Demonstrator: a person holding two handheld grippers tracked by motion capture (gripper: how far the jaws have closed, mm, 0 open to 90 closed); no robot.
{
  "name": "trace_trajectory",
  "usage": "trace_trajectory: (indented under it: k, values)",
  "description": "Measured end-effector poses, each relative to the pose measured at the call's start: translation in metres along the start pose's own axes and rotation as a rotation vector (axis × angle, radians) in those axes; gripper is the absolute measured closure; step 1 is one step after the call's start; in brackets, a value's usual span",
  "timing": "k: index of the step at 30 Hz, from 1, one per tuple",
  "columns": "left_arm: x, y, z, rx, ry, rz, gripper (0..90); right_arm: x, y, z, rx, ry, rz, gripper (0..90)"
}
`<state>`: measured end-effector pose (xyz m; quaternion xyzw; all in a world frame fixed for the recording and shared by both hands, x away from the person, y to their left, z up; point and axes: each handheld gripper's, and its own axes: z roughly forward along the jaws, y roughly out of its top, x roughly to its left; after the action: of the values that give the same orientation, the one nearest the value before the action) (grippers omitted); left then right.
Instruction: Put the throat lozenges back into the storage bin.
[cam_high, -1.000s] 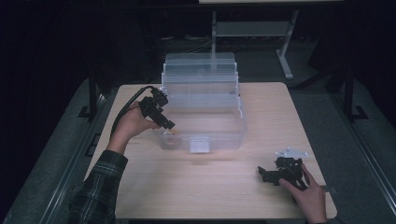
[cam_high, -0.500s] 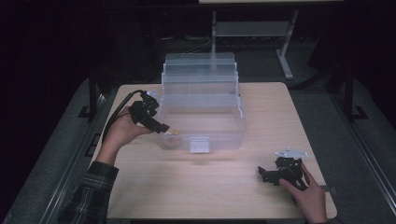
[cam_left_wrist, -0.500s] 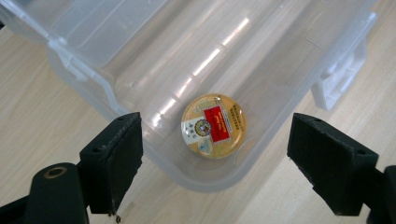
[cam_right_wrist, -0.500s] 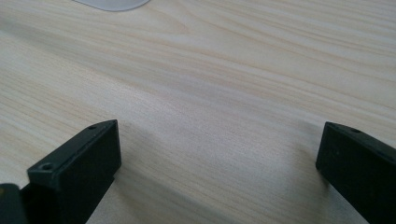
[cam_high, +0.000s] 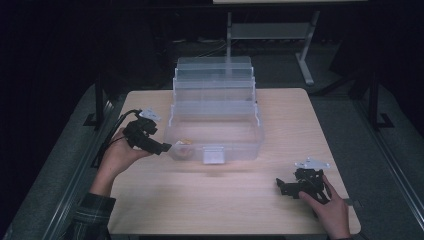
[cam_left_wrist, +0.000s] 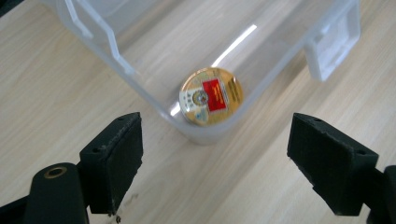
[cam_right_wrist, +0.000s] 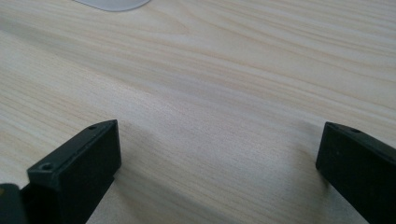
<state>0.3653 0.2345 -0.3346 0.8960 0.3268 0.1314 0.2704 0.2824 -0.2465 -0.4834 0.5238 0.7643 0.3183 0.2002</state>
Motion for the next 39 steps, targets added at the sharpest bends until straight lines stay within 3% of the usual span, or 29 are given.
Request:
trace_trajectory:
  k: [13, 32, 39]
  values:
    - [-0.014, -0.047, -0.003, -0.065, 0.029, -0.043, 17.6, 0.000, 0.000, 0.000, 0.001, 0.001, 0.000, 0.0]
    - [-0.038, -0.099, 0.000, -0.150, 0.059, -0.073, 17.5, 0.000, 0.000, 0.000, 0.000, 0.000, 0.001, 0.0]
    - [-0.050, -0.131, 0.002, -0.210, 0.090, -0.115, 17.4, 0.000, 0.000, 0.000, 0.000, 0.001, 0.001, 0.0]
